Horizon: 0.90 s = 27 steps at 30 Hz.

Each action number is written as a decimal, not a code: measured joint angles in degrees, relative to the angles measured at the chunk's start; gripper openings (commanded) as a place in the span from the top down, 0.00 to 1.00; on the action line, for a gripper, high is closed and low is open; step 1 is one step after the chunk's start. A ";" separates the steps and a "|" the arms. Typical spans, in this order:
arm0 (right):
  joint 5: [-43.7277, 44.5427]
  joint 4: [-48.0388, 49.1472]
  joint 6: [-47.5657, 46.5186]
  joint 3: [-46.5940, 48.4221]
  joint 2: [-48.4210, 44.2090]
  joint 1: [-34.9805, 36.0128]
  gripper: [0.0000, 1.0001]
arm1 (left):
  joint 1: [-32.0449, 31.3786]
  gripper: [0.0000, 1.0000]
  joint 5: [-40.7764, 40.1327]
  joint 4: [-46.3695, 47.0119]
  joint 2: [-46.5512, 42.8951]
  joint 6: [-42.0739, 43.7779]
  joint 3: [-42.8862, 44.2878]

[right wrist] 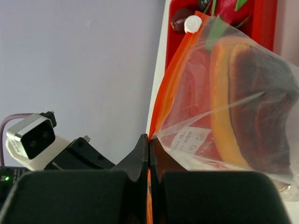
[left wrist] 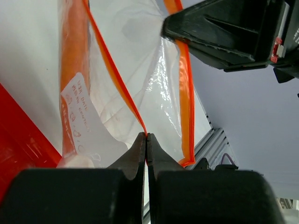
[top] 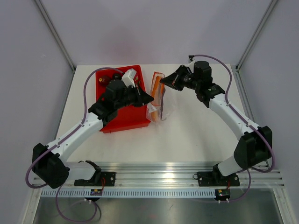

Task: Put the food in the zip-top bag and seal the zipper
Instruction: Adjust the zipper food storage bag at the center of the board.

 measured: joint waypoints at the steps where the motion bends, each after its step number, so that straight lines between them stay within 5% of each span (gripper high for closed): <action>1: -0.07 -0.63 -0.48 0.24 0.28 0.00 1.00 | -0.55 1.00 -0.02 -0.07 0.33 0.07 0.00; 14: 7.21 -10.49 -16.00 3.93 -1.07 0.00 1.00 | -1.79 1.00 -1.81 5.07 0.28 1.57 -6.78; 21: 11.93 -32.11 -28.30 17.49 10.47 0.50 1.00 | -1.22 1.00 -5.18 5.29 0.74 3.65 -13.11; 27: 13.92 -40.28 -31.91 23.78 12.63 2.56 1.00 | -0.92 1.00 -5.90 5.51 2.05 3.82 -13.09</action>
